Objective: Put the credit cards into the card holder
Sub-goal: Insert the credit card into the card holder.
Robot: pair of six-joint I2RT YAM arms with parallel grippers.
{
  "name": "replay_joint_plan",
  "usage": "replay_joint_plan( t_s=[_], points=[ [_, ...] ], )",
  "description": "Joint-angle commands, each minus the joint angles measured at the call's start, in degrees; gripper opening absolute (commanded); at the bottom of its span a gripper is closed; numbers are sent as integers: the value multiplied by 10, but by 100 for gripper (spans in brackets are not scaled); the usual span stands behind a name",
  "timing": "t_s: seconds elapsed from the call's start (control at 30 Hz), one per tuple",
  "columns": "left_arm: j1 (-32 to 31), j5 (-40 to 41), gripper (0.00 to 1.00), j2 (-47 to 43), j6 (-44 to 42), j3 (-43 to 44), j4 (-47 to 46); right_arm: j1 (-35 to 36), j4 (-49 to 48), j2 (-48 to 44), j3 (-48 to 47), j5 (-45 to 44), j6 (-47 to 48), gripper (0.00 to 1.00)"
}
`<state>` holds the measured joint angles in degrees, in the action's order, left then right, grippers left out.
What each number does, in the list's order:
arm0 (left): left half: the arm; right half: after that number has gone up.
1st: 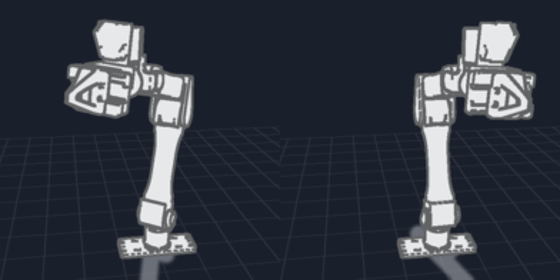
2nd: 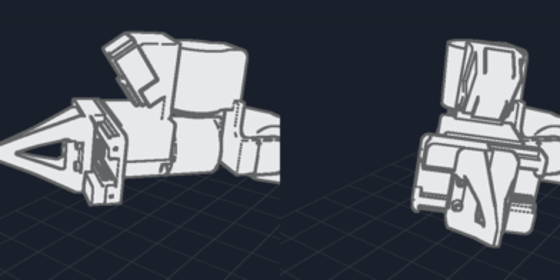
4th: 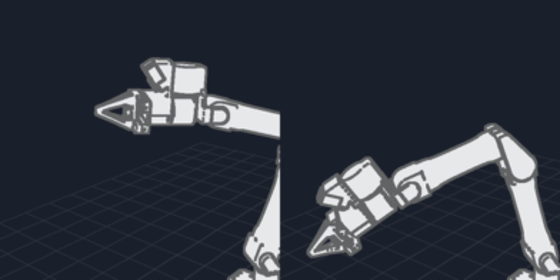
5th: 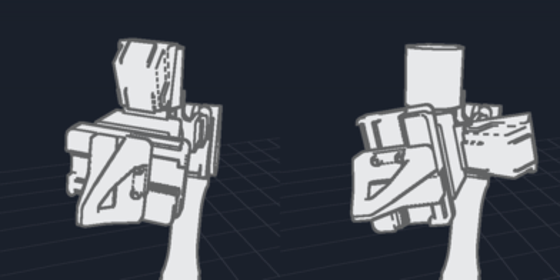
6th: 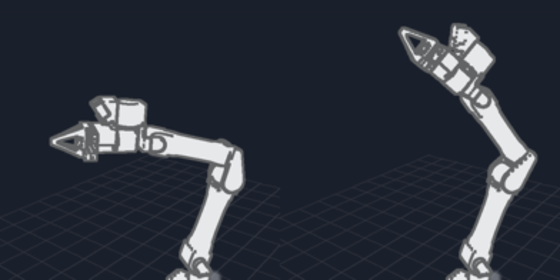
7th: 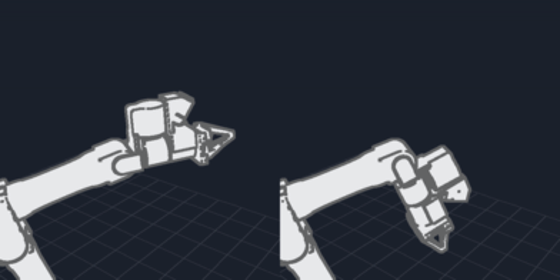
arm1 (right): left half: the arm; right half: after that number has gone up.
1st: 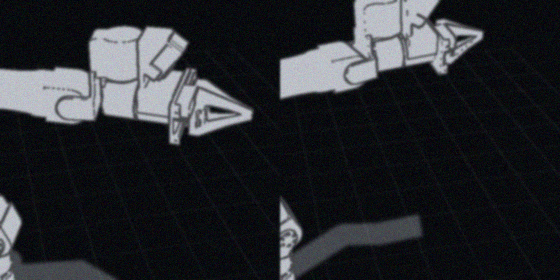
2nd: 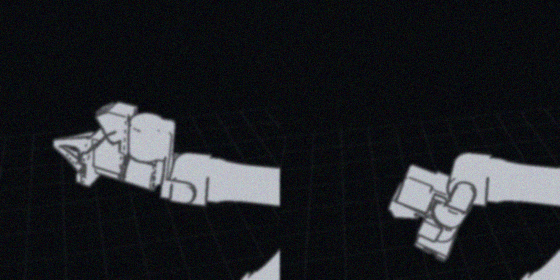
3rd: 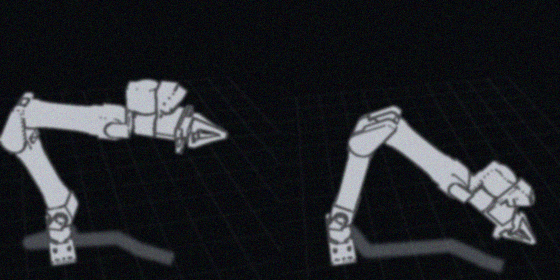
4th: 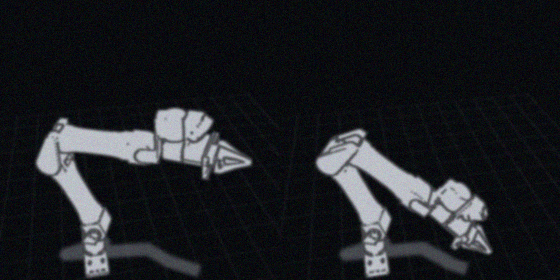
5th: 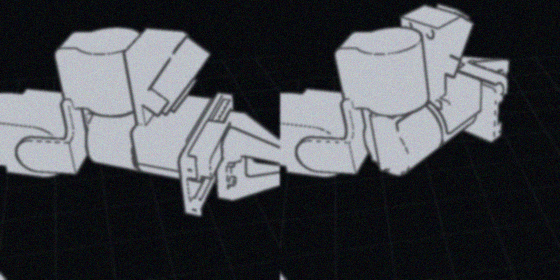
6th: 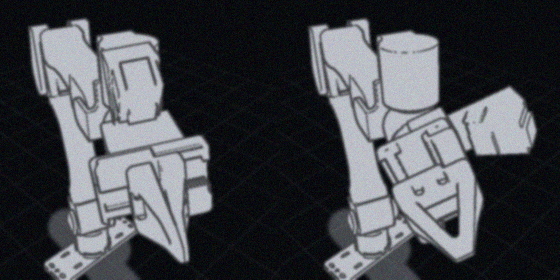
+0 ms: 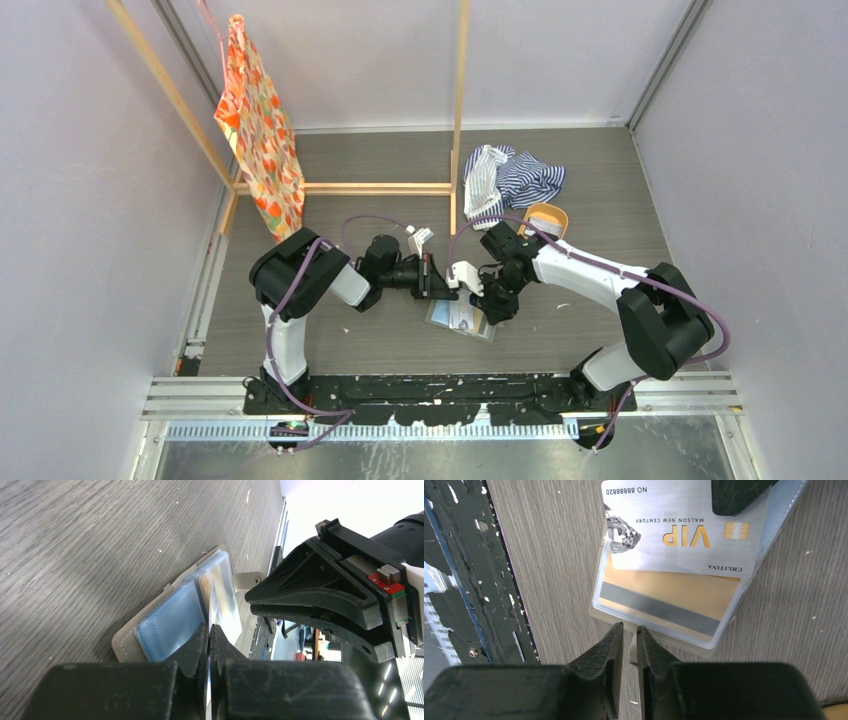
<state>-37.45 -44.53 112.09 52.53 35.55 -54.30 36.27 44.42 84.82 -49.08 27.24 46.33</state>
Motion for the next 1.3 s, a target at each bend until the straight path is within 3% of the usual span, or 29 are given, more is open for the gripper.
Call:
replay_joint_plan(
  t_s=[0.0,0.33,1.27],
  points=[
    [-3,7,0,-9,-8,17,46,5,1,0,-16,-1,-3,22],
    [-15,14,0,-26,-63,82,232,7,1,2,-18,-6,-4,22],
    [-25,-42,0,25,-167,239,520,13,-8,11,-14,-35,1,22]
  ],
)
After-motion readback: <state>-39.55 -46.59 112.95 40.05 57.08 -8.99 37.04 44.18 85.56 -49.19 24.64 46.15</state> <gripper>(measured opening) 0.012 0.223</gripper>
